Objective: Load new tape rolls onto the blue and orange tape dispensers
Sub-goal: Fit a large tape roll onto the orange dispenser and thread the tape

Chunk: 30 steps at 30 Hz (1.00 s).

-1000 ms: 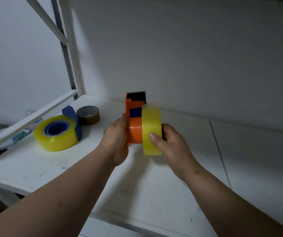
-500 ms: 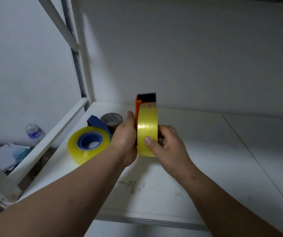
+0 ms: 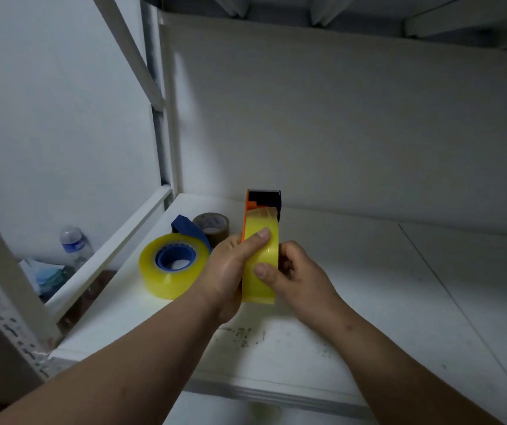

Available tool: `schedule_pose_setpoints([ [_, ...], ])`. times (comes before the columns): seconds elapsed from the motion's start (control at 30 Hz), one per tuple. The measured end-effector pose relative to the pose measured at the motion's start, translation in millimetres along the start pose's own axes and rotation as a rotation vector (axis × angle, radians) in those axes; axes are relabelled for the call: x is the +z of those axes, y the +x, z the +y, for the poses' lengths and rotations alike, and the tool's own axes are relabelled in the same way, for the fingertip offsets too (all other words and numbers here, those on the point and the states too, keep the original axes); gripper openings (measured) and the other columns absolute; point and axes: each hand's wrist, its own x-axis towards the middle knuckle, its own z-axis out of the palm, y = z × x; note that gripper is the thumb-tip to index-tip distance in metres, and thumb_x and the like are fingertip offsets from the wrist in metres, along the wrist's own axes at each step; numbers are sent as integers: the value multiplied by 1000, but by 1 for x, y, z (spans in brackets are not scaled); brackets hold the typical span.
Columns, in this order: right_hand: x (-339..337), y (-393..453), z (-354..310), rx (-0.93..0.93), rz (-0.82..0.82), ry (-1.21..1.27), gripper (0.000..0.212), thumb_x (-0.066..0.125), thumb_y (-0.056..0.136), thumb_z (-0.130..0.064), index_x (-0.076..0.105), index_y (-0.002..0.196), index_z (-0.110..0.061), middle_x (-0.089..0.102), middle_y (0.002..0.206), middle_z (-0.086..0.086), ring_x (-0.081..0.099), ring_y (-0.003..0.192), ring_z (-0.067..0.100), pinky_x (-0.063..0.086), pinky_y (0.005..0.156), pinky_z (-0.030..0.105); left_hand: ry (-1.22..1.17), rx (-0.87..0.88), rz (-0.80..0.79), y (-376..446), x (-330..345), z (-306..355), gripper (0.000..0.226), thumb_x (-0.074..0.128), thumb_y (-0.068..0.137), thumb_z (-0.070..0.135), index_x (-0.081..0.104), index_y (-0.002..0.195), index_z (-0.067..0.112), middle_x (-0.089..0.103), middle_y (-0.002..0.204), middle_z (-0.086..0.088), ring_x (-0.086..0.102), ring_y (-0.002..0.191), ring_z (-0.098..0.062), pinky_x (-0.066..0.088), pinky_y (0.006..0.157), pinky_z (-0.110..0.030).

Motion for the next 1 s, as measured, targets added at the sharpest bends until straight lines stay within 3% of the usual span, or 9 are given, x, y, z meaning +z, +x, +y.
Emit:
schedule_pose_setpoints([
  [0.13, -2, -1, -4, -24, 11, -49, 24, 69, 80, -45, 46, 76, -36, 50, 86, -5, 49, 65, -4, 38, 54, 7, 4, 46, -3, -8, 3, 1, 58, 64, 84, 40, 61, 113, -11, 70, 104, -31, 68, 95, -41, 53, 90, -53],
  [0.3, -1, -9, -5, 0, -90, -60, 25, 63, 79, -55, 55, 85, -32, 59, 82, -12, 55, 66, -4, 40, 54, 6, 24, 90, -69, -16, -9, -8, 26, 67, 83, 27, 68, 95, 4, 70, 84, -15, 69, 78, -28, 58, 69, -36],
  [0.37, -3, -12, -5, 14, -91, -95, 41, 53, 77, -65, 57, 69, -25, 60, 64, -14, 54, 57, -2, 38, 51, 10, 15, 92, -73, -22, -14, -11, 18, 67, 82, 27, 74, 84, 9, 74, 80, -11, 71, 73, -24, 57, 63, -32],
  [0.43, -7, -10, -4, 28, 53, -133, 50, 52, 83, -61, 57, 65, -14, 61, 62, -1, 54, 58, 8, 40, 53, 18, 39, 91, -69, -26, -19, -14, 16, 68, 81, 27, 79, 77, 16, 76, 77, -6, 72, 71, -19, 56, 60, -28],
  [0.5, -9, -4, -3, 23, 247, -136, 37, 58, 86, -48, 55, 65, -17, 57, 62, -2, 51, 57, 3, 37, 51, 13, 75, 71, -64, -29, -27, -16, 11, 74, 78, 30, 78, 76, 19, 73, 75, -3, 68, 71, -21, 54, 63, -30],
  [0.57, -4, 5, -5, 0, 337, -186, 23, 61, 85, -39, 54, 70, -22, 57, 70, -8, 51, 61, 0, 37, 55, 13, 87, 36, -59, -29, -35, -18, 16, 76, 74, 31, 71, 78, 16, 62, 77, -12, 58, 75, -29, 47, 68, -37],
  [0.67, 11, 17, -10, -16, 366, -282, 15, 64, 83, -32, 55, 80, -19, 58, 85, 0, 50, 63, 2, 39, 61, 19, 111, -3, -54, -32, -46, -18, 42, 79, 63, 36, 63, 87, 5, 54, 83, -20, 52, 78, -32, 42, 72, -44],
  [0.8, 33, 23, -20, 48, 437, -407, 22, 61, 78, -40, 44, 72, -26, 56, 75, -5, 52, 65, 6, 41, 57, 27, 146, -3, -67, -38, -65, -17, 75, 80, 56, 38, 56, 104, -14, 59, 88, -22, 56, 80, -34, 46, 73, -47],
  [1.0, 56, 25, -30, 273, 408, -505, 26, 58, 74, -45, 45, 70, -23, 55, 69, -7, 54, 66, 15, 35, 52, 28, 189, -15, -89, -37, -89, -22, 39, 79, 64, 30, 61, 91, 9, 58, 82, -17, 57, 73, -29, 48, 68, -43],
])
